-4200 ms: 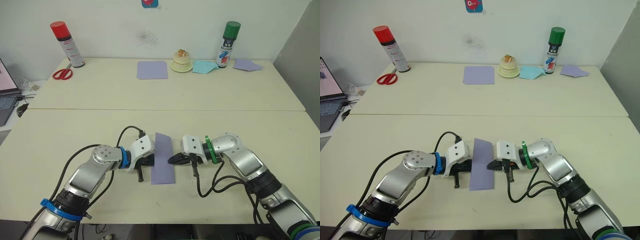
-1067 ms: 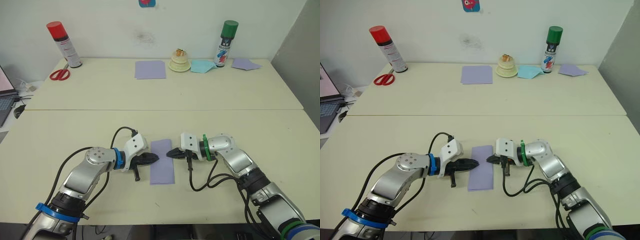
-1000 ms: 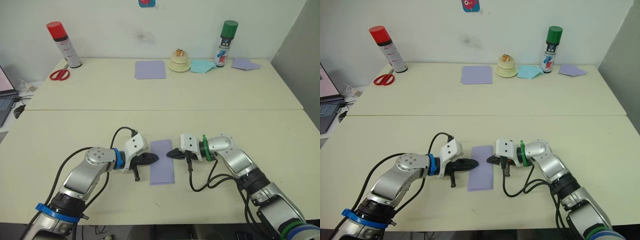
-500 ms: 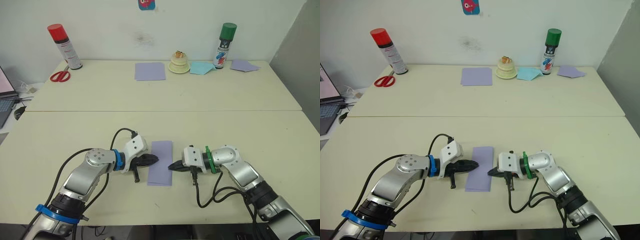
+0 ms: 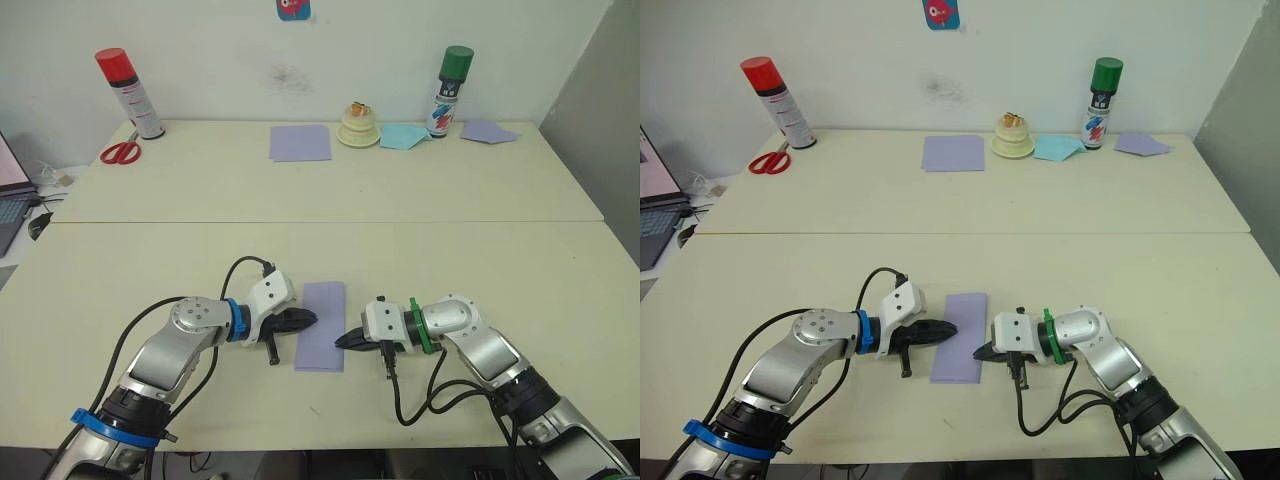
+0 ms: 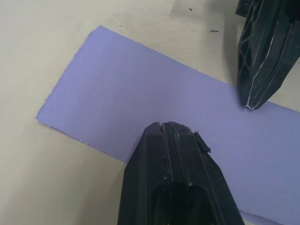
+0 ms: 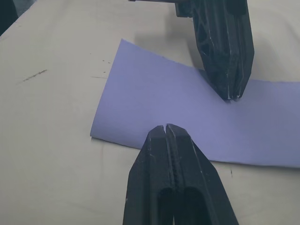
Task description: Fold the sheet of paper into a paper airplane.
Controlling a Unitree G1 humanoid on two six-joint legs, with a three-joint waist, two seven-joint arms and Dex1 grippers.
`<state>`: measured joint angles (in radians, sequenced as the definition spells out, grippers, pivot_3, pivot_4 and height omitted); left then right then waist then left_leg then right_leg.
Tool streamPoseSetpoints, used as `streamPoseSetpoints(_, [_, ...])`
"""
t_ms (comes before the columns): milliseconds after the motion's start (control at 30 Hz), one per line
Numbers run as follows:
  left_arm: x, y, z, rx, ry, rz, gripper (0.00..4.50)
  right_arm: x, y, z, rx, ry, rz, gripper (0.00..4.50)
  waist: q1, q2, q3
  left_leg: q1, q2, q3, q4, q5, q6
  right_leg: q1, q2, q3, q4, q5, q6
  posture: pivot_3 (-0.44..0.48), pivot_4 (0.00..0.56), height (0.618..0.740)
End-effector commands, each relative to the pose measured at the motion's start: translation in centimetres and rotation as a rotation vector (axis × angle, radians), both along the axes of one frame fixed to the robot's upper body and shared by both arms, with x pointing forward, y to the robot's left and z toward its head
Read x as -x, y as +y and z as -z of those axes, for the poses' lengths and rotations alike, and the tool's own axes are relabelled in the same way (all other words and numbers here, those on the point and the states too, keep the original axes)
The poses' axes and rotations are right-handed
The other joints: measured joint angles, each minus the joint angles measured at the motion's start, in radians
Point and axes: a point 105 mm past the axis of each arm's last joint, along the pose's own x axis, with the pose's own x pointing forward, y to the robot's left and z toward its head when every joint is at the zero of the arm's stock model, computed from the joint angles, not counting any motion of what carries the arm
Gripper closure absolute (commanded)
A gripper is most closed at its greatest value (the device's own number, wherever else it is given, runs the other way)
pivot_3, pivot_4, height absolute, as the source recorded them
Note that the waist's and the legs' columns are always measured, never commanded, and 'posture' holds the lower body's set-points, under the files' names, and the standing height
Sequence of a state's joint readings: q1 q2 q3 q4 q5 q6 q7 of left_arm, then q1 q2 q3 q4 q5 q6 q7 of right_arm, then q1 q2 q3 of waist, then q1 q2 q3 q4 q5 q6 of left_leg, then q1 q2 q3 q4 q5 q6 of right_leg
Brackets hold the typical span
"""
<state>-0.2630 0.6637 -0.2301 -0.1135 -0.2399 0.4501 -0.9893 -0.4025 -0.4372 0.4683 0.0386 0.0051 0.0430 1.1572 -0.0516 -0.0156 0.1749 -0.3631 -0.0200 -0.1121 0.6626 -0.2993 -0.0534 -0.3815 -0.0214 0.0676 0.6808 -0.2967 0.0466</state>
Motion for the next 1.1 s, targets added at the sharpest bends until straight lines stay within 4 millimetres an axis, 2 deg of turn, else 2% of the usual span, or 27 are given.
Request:
streamPoseSetpoints(33, [0.9, 1.1, 2.7, -0.076, 0.089, -0.039, 4.50, 1.7, 0.5, 0.7, 0.006, 0.045, -0.056, 4.46, 0.000, 0.000, 0.000, 0.000, 0.000, 0.000, 0.000, 0.000, 0.000, 0.000, 0.000, 0.000, 0.000, 0.000, 0.000, 0.000, 0.150, 0.740])
streamPoseSetpoints(267, [1.0, 1.1, 2.8, -0.075, 0.095, -0.044, 4.50, 3.2, -0.2, 1.8, 0.065, 0.104, -0.085, 4.46, 0.000, 0.001, -0.005, 0.000, 0.000, 0.000, 0.000, 0.000, 0.000, 0.000, 0.000, 0.000, 0.000, 0.000, 0.000, 0.000, 0.150, 0.740])
streamPoseSetpoints(533, [1.0, 1.2, 2.9, -0.078, 0.095, -0.044, 4.50, 4.1, -0.2, 1.5, 0.053, 0.108, -0.105, 4.46, 0.000, 0.001, -0.009, 0.001, 0.000, 0.000, 0.000, 0.000, 0.000, 0.001, 0.000, 0.000, -0.001, 0.000, 0.000, 0.000, 0.150, 0.740])
streamPoseSetpoints(600, [1.0, 1.2, 3.0, -0.081, 0.096, -0.042, 4.50, 3.7, 0.0, 0.9, 0.029, 0.078, -0.095, 4.46, 0.000, 0.001, -0.009, 0.001, 0.000, 0.000, 0.000, 0.000, 0.000, 0.001, 0.001, 0.000, -0.001, 0.000, 0.000, 0.000, 0.150, 0.740])
streamPoseSetpoints(767, [1.1, 1.4, 3.0, -0.086, 0.096, -0.040, 4.50, 2.3, -0.3, -2.6, -0.055, 0.009, -0.051, 4.46, 0.000, 0.001, -0.009, 0.000, 0.000, 0.000, 0.000, 0.000, 0.000, 0.001, 0.001, 0.000, -0.001, 0.000, 0.000, 0.000, 0.150, 0.740])
streamPoseSetpoints(867, [1.2, 1.5, 3.1, -0.088, 0.097, -0.041, 4.50, 2.2, -0.3, -3.3, -0.082, 0.021, -0.036, 4.46, 0.000, 0.001, -0.009, 0.000, 0.000, 0.000, 0.000, 0.000, 0.000, 0.001, 0.000, 0.000, -0.001, 0.000, 0.000, 0.000, 0.150, 0.740])
streamPoseSetpoints(1100, [1.3, 1.3, 3.2, -0.085, 0.100, -0.037, 4.50, 2.5, 0.8, -1.0, -0.055, 0.061, -0.021, 4.46, 0.000, 0.001, -0.009, 0.000, 0.001, -0.001, -0.001, 0.000, 0.000, 0.001, 0.001, -0.001, -0.001, 0.000, 0.000, 0.000, 0.150, 0.740])
